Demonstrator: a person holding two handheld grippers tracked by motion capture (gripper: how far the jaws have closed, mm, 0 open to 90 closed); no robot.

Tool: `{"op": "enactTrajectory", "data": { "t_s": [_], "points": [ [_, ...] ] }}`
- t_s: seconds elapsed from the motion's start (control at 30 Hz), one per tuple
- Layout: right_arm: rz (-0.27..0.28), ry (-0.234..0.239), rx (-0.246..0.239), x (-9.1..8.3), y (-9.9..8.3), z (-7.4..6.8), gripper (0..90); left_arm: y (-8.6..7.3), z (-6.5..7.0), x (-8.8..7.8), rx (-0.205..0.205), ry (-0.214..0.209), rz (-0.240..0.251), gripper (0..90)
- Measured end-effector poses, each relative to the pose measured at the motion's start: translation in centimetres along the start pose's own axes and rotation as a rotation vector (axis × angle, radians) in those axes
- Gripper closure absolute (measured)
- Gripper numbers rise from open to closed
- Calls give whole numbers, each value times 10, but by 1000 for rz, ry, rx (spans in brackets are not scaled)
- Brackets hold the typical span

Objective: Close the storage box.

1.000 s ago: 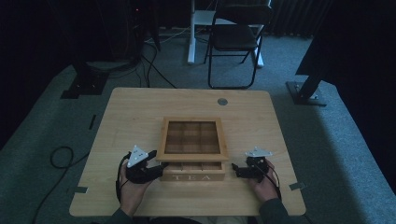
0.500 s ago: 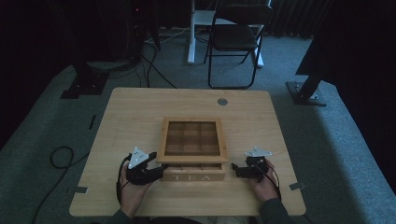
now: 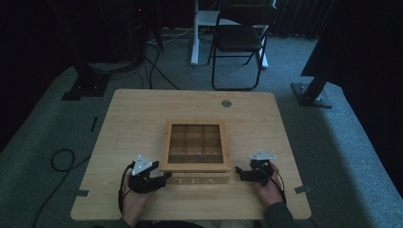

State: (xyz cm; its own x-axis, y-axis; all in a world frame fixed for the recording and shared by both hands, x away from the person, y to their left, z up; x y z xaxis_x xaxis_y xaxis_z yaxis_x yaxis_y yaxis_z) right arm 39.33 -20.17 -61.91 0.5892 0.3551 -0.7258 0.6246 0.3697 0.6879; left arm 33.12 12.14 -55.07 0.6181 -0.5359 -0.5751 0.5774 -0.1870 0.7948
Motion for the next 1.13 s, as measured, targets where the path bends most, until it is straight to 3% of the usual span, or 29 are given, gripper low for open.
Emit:
{"op": "enactTrajectory", "data": {
  "t_s": [0.17,0.37,0.47,0.53,0.6,0.63,0.73,1.13],
  "points": [
    [0,0,0,0,0,0,137,-4,5,-1,4,-25,-11,332],
    [0,0,0,0,0,0,137,-15,10,4,50,-22,-70,319],
    [0,0,0,0,0,0,137,-16,11,2,39,-36,-66,320],
    [0,0,0,0,0,0,137,-12,12,-2,16,-53,-31,317],
    [0,0,0,0,0,0,137,-12,12,-2,16,-53,-31,319],
    [0,0,0,0,0,0,137,-7,10,-9,6,-53,5,319],
    [0,0,0,0,0,0,137,-7,6,-11,-14,-53,15,318],
    [0,0,1,0,0,0,137,-4,4,-11,-12,-39,44,317]
  ]
}}
Point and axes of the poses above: each handheld gripper's, and its own axes: x roughly forward along the jaws, y roughly out of its top, z roughly to its right, the point moved 10 cm from there along x, roughly forward along the jaws, and after that the axes turned 3 degrees about -z, right-handed, at the moved point
